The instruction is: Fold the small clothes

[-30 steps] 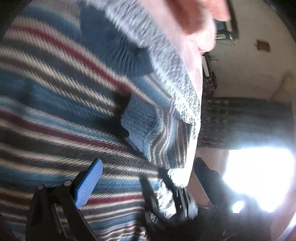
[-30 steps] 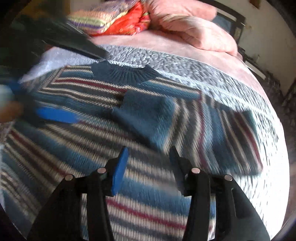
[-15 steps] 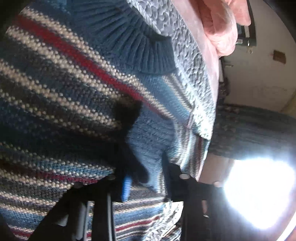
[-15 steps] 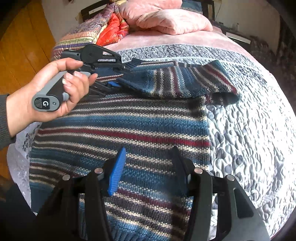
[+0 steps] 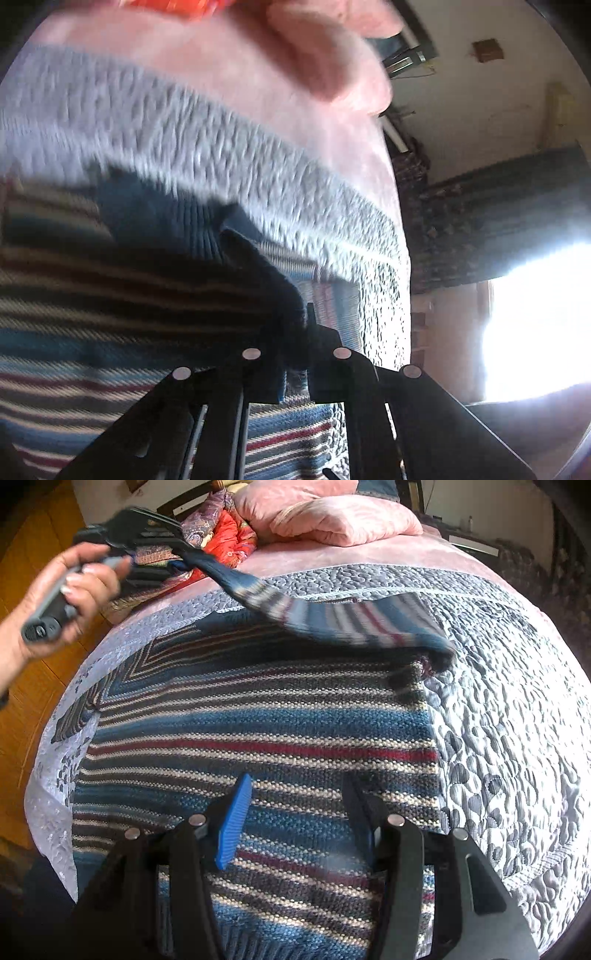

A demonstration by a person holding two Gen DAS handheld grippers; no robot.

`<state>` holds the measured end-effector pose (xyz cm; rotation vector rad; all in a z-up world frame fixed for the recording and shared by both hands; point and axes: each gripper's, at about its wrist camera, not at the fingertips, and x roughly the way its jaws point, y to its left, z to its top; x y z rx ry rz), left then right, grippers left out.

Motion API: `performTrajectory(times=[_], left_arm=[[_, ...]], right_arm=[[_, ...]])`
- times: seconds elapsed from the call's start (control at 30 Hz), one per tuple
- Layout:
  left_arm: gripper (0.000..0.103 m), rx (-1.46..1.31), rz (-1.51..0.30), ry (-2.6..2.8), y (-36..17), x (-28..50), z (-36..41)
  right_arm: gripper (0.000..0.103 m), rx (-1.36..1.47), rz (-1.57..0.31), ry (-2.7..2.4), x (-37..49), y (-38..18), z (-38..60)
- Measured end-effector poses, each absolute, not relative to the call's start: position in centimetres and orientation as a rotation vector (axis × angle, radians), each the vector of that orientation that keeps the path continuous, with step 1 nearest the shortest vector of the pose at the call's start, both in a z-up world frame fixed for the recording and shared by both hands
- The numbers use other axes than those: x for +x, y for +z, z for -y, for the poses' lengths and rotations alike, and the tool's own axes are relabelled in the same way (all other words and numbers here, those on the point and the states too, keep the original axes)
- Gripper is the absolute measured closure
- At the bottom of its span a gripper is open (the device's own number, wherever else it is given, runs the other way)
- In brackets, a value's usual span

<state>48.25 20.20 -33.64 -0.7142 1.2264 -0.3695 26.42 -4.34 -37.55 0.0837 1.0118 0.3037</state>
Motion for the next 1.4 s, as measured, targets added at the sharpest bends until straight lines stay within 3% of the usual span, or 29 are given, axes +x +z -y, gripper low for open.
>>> performTrajectory(times=[0.17, 0.47, 0.9, 1.07, 1.27, 1.4], left_arm=[[0.095, -0.669, -1.192, -0.377, -30.2, 48.7, -24.0], [0.095, -0.615, -1.176, -0.349, -29.6, 47.4, -28.8], [0.095, -0.577, -1.321, -0.174, -40.6, 44.2, -35.3], [0.088, -0.491, -1.383, 0.038, -43.2, 43.0, -36.5], [0.077, -0.642, -1.171, -0.053, -38.4, 41.3, -35.8], [0.075, -0.702, -1.245, -0.100, -41.8, 42.9, -33.7]], right_arm=[[0.052, 0.091, -1.014, 0.314, 26.7, -37.5, 3.8], [0.052, 0.113, -1.009, 0.328, 27.0, -36.9, 3.3], [0.052, 0.119, -1.014, 0.335, 27.4, -36.7, 3.1], [0.052, 0.108, -1.005, 0.338, 27.6, -36.1, 3.1], [0.052, 0.123, -0.991, 0.351, 27.5, -35.4, 2.8], [0.052, 0.119, -0.998, 0.368, 27.3, -35.1, 1.6]])
